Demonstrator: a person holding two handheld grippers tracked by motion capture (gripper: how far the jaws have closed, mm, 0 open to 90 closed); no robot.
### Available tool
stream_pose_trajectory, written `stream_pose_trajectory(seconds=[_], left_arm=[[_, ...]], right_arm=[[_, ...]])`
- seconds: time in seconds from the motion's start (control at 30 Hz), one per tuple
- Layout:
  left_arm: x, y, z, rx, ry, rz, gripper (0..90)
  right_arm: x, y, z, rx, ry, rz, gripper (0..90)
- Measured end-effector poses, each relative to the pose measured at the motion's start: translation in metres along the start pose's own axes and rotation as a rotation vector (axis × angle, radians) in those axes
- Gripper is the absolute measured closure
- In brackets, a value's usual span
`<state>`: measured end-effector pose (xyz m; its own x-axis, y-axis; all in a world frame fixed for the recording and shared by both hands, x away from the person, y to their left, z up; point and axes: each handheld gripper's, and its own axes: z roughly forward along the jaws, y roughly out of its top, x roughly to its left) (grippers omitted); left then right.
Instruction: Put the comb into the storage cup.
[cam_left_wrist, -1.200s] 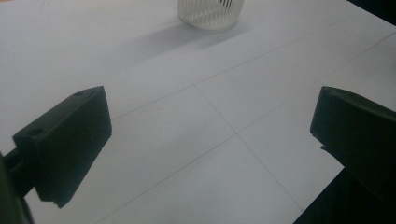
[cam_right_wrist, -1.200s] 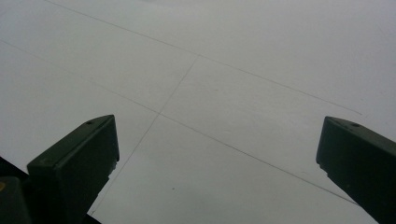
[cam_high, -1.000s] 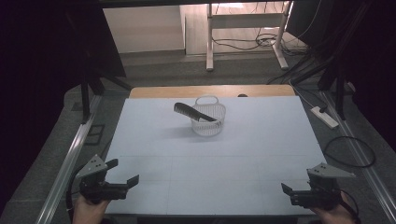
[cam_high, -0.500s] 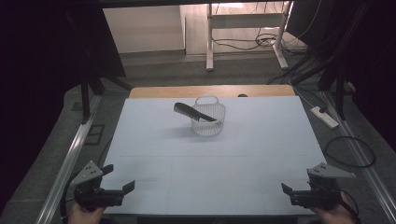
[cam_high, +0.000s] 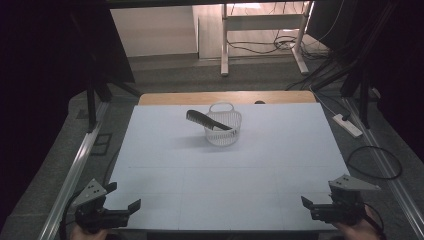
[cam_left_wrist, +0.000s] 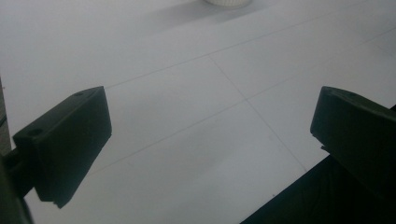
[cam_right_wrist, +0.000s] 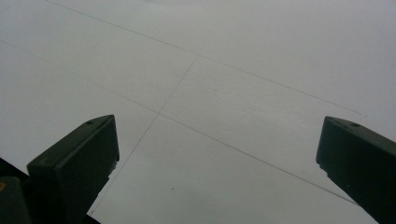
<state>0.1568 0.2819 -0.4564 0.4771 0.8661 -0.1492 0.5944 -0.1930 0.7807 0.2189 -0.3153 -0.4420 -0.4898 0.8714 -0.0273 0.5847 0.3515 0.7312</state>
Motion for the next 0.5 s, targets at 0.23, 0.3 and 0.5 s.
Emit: stream_pose_trajectory(seconds=[0.23, 0.3, 0.5], left_arm=[[-0.0013, -0.0031, -0.0028, 0.008, 0.014, -0.002, 0.0], [-0.0023, -0.003, -0.0023, 0.017, 0.019, 0.006, 0.0], [-0.0046, -0.0019, -0.0001, 0.045, 0.03, 0.021, 0.0]], right_arm=[[0.0005, 0.0003, 0.0001, 0.001, -0.002, 0.0, 0.1], [0.0006, 0.0003, 0.0002, 0.002, -0.002, 0.0, 0.1], [0.0005, 0.0003, 0.0002, 0.002, -0.003, 0.0, 0.1]])
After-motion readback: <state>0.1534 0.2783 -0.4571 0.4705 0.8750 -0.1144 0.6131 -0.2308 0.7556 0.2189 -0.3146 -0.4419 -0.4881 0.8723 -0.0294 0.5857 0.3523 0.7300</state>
